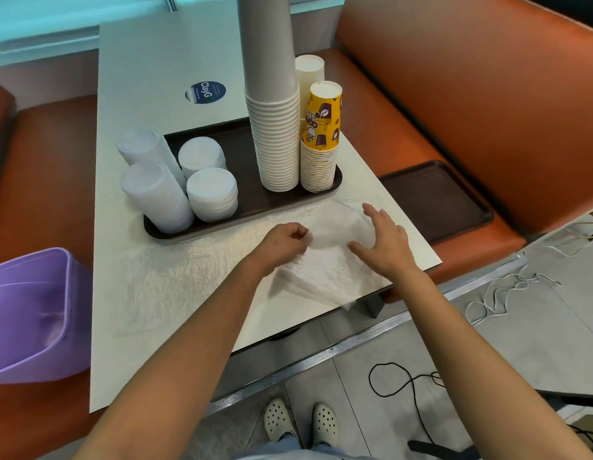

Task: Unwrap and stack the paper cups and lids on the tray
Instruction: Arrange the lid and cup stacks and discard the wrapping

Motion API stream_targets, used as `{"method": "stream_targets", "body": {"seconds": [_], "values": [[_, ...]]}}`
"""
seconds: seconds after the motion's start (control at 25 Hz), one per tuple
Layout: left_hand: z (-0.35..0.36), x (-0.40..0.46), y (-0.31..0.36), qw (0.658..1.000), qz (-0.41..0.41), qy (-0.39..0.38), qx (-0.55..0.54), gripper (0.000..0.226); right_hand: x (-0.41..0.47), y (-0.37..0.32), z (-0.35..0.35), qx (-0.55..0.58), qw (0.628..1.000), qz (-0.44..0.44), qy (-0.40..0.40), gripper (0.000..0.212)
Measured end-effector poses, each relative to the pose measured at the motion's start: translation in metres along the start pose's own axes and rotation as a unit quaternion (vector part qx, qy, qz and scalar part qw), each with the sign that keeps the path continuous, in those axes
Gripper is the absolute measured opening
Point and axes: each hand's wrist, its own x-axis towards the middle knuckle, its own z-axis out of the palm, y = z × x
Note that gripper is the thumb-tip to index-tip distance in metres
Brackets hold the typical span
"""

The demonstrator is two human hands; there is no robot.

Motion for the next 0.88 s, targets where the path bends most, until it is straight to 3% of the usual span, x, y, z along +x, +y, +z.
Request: {"method": "stream_targets", "body": {"seconds": [0.12, 0.2, 0.36, 0.44, 0.52, 0.6, 0.72, 0.88], "values": [[-0.017, -0.010, 0.005, 0.998, 0.014, -0.015, -0.062, 0.028, 0.000, -0.005, -0.018, 0.130, 0.991, -0.007, -0.018, 0.042], [-0.024, -0.015, 0.009, 0.998, 0.022, -0.024, -0.049, 0.028, -0.002, -0.012, -0.026, 0.152, 0.988, -0.028, -0.012, 0.016], [-0.031, -0.021, 0.026, 0.996, 0.057, -0.033, 0.058, 0.028, -0.003, -0.036, -0.040, 0.098, 0.992, -0.075, 0.009, 0.013], [-0.032, -0.022, 0.036, 0.986, 0.120, 0.052, 0.101, 0.014, -0.004, -0.048, -0.047, 0.080, 0.989, -0.103, 0.068, 0.018], [-0.034, -0.023, 0.045, 0.962, 0.186, 0.166, 0.114, 0.015, -0.008, -0.059, -0.059, 0.124, 0.969, -0.153, 0.149, 0.017], [-0.037, -0.030, 0.047, 0.929, 0.273, 0.230, 0.099, 0.015, -0.014, -0.063, -0.068, 0.148, 0.944, -0.236, 0.176, 0.013], [-0.041, -0.036, 0.019, 0.907, 0.353, 0.206, 0.101, 0.022, -0.022, -0.056, -0.053, 0.115, 0.938, -0.313, 0.094, 0.008], [-0.032, -0.039, -0.049, 0.946, 0.290, 0.098, 0.108, 0.037, -0.039, -0.032, 0.000, 0.067, 0.944, -0.319, -0.053, 0.007]]}}
